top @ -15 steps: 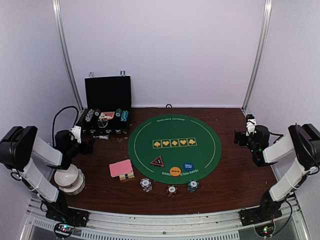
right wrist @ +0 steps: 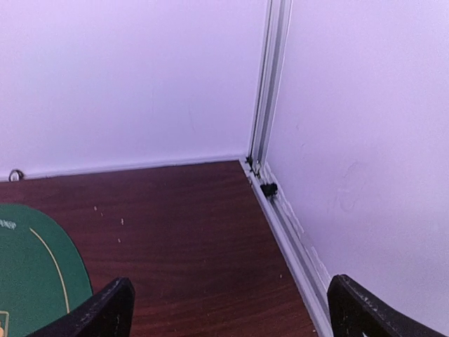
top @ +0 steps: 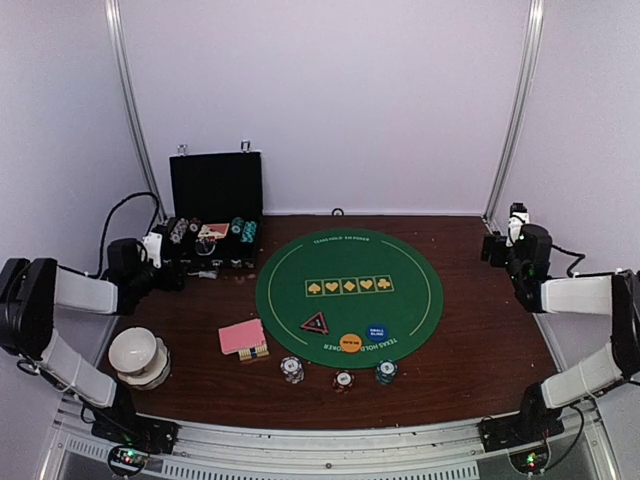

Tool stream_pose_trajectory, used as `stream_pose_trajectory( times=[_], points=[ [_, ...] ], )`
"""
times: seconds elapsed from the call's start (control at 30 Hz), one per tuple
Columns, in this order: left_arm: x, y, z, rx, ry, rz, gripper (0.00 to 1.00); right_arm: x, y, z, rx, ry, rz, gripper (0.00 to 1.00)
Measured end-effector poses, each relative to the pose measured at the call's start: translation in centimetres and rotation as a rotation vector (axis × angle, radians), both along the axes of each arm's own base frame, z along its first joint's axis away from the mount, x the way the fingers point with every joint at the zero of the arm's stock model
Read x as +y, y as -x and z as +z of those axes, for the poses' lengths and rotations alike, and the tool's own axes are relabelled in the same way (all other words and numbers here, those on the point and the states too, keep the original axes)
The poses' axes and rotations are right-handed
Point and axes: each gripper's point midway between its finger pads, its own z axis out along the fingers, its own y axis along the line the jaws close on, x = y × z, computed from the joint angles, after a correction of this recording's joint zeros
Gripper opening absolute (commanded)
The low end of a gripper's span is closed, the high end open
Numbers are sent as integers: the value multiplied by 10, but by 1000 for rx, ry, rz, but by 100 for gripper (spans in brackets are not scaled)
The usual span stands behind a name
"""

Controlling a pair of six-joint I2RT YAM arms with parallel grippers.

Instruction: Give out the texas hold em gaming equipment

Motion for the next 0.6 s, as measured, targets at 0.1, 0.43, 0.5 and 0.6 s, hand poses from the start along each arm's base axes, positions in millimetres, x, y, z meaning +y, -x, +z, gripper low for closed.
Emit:
stream_pose_trajectory(
  times=[0.1,0.43,0.5,0.6],
  points=[
    [-2,-13,27,9,-15,-24,98,-1,2,38,-54,-37,-11,100],
    [-3,-1,63,275,-31,-52,98,20,-10,83,-52,-288,48,99],
    [0,-2,76,337,-48,-59,98,24,-14,85,-27,-348,52,100],
    [3,1,88,381,-66,-67,98,39,-23,92,-3,-409,122,100]
  ],
)
